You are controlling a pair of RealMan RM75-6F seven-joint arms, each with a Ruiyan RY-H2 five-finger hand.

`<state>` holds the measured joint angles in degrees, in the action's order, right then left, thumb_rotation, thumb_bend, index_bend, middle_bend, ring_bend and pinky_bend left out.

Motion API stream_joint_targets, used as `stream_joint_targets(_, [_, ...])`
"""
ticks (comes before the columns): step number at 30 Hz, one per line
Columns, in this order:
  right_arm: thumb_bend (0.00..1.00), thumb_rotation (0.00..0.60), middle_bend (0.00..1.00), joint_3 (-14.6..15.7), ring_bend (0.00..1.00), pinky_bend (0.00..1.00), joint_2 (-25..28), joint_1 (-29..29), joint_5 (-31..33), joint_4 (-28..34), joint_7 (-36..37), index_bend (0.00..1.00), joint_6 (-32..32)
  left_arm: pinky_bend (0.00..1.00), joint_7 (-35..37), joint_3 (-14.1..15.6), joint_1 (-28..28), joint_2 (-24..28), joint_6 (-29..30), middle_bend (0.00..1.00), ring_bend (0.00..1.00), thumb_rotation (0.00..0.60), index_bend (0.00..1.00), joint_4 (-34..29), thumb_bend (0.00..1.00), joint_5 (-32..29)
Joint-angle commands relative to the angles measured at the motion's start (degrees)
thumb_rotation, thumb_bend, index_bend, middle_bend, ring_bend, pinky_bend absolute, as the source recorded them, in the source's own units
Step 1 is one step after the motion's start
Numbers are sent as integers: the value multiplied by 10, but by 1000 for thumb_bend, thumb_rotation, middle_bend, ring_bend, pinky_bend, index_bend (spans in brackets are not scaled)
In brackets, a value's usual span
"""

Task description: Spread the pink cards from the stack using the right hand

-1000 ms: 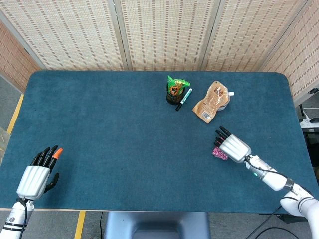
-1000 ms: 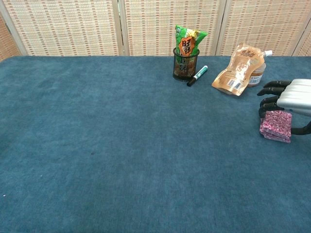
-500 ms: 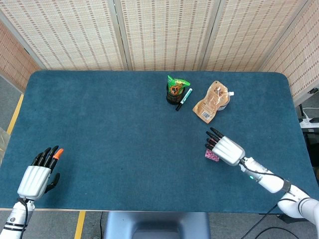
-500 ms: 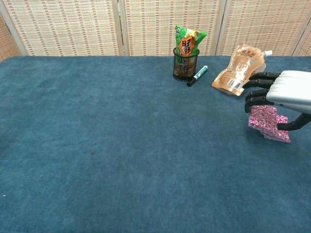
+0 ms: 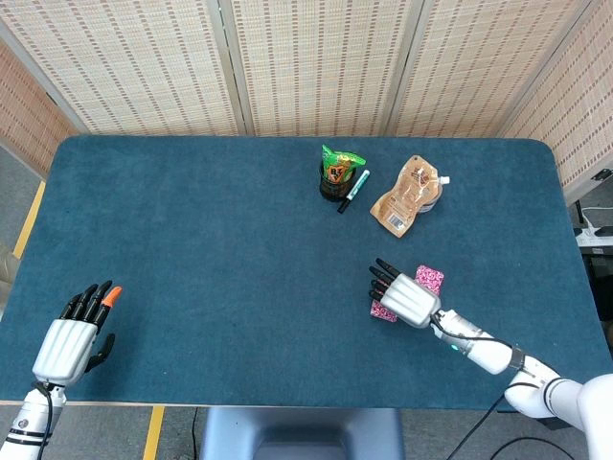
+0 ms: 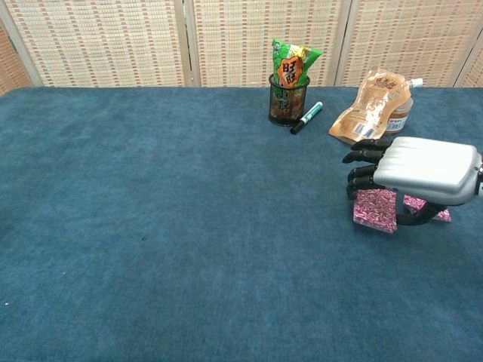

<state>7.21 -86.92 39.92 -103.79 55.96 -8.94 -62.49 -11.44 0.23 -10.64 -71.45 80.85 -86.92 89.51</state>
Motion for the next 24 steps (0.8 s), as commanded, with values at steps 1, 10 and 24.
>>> stream_joint_targets(1, [231,600,147,-2,40,81,2,-1,10,7,-14,57,16,175,2,0,0,0,-2,13,62,600,0,2,464,-2])
stream_joint_targets(10, [232,600,95,-3,2,78,26,-7,15,35,-53,0,14,175,0,1,0,-1,0,13,62,600,0,2,464,1])
stream_joint_targets(24, [231,600,95,25,1,77,80,-23,-15,-36,12,0,-38,175,-9,2,-1,-6,-3,14,62,600,0,2,463,3])
